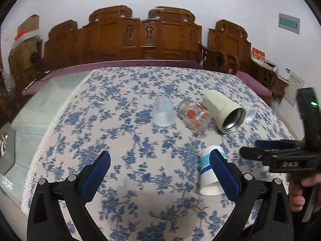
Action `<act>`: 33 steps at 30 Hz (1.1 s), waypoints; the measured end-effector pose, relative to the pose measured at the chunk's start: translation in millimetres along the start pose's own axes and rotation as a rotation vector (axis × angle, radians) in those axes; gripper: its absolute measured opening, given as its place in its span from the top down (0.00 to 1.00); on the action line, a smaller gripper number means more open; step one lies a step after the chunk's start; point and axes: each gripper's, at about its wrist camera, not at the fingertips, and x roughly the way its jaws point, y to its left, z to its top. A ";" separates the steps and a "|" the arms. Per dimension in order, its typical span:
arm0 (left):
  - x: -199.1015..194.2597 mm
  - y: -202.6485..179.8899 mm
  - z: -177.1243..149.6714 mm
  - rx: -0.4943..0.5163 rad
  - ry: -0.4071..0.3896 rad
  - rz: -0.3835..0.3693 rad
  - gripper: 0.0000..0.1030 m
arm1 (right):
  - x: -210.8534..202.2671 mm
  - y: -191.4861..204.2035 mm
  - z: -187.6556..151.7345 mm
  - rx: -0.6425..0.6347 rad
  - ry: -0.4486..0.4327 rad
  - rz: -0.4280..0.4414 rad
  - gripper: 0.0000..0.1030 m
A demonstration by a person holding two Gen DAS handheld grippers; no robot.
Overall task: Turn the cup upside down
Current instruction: 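Lift the paper cup with the right gripper and rotate it upside down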
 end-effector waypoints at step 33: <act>5.4 11.4 -7.3 -0.014 0.024 -0.055 0.08 | 65.9 1.1 35.6 0.167 0.239 0.039 0.45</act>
